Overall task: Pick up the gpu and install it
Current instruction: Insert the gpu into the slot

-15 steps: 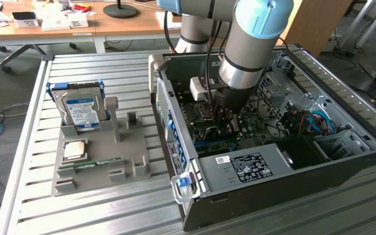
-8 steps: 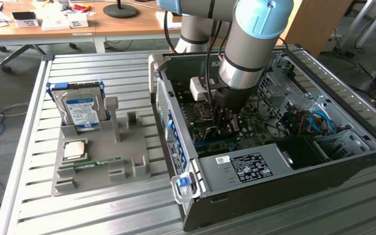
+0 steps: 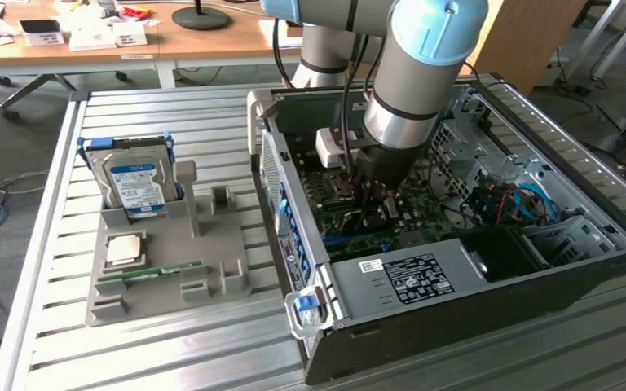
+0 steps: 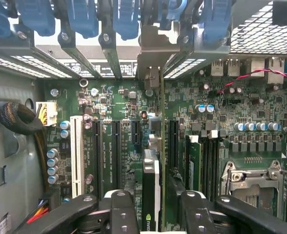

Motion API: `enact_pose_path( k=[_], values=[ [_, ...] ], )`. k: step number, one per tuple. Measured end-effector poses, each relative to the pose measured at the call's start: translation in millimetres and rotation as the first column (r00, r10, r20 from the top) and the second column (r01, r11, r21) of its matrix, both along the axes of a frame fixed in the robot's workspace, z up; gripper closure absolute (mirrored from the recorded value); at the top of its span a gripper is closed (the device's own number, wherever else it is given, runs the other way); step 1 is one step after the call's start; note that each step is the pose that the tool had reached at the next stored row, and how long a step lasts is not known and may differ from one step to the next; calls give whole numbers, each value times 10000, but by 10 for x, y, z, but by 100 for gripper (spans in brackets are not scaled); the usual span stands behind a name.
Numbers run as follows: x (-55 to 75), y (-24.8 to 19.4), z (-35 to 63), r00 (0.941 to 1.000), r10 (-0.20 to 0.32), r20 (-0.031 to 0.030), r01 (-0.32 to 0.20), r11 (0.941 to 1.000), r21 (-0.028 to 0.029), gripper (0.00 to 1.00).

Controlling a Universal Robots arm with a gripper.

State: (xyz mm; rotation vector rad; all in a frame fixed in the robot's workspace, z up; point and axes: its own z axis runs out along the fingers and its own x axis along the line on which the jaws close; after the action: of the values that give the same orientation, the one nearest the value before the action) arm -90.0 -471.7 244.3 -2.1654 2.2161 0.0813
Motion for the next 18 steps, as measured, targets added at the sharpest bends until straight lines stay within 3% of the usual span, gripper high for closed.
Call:
enact_pose_path(
  k=[7, 18],
  values=[
    [0, 11, 95, 10000, 0, -1, 0, 10000, -1, 60],
    [0, 11, 94, 10000, 0, 0, 0, 10000, 0, 60]
  ],
)
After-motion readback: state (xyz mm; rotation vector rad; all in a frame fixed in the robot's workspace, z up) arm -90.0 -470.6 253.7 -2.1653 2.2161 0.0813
